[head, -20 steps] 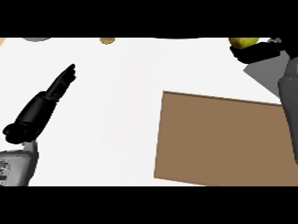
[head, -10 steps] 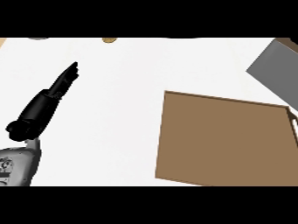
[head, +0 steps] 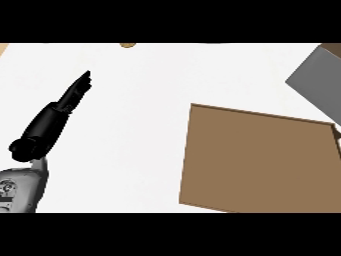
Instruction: Pick the pear from the tray and place it in the cardboard box
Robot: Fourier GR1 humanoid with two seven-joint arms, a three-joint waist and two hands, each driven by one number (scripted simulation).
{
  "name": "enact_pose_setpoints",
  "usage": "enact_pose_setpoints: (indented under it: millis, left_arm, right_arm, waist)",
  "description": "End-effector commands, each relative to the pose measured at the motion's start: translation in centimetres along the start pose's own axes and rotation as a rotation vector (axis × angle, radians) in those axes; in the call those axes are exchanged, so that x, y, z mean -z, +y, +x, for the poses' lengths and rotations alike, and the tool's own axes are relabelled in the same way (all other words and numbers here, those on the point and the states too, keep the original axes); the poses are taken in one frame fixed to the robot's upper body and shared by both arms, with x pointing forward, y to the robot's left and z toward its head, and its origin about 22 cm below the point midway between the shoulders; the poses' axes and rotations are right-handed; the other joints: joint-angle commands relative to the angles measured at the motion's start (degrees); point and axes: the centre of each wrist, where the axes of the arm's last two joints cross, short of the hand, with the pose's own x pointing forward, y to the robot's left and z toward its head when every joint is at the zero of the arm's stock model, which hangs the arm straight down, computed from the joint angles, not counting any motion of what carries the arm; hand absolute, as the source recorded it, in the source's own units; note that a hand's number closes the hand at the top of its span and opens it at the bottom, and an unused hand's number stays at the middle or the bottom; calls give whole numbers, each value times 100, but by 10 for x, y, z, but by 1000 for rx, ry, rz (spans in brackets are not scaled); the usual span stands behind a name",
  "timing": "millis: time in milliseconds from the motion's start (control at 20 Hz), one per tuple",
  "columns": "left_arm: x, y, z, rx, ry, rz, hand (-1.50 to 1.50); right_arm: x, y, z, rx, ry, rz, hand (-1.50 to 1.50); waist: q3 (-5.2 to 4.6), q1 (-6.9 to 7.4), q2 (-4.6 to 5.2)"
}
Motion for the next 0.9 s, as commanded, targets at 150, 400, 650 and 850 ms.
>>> enact_pose_setpoints:
  millis: [150,400,650,850]
  left_arm:
    - [6,10,-1,-22,3,-14,0]
    - [5,2,-3,-8,-14,-21,0]
    - [-1,-2,-6,5,-9,8,0]
    - [-4,-7,-10,-5,11,14,0]
  right_arm:
    - [-5,-19,-52,-61,92,218,150]
    - [-2,-6,-58,35,-93,303,-150]
    - [-2,-6,-59,330,-288,73,-150]
    - [2,-10,-58,828,-308,-87,-150]
  waist:
    - [1,11,15]
    - [8,73,34]
    - [15,-23,-2]
    - [23,-77,-15]
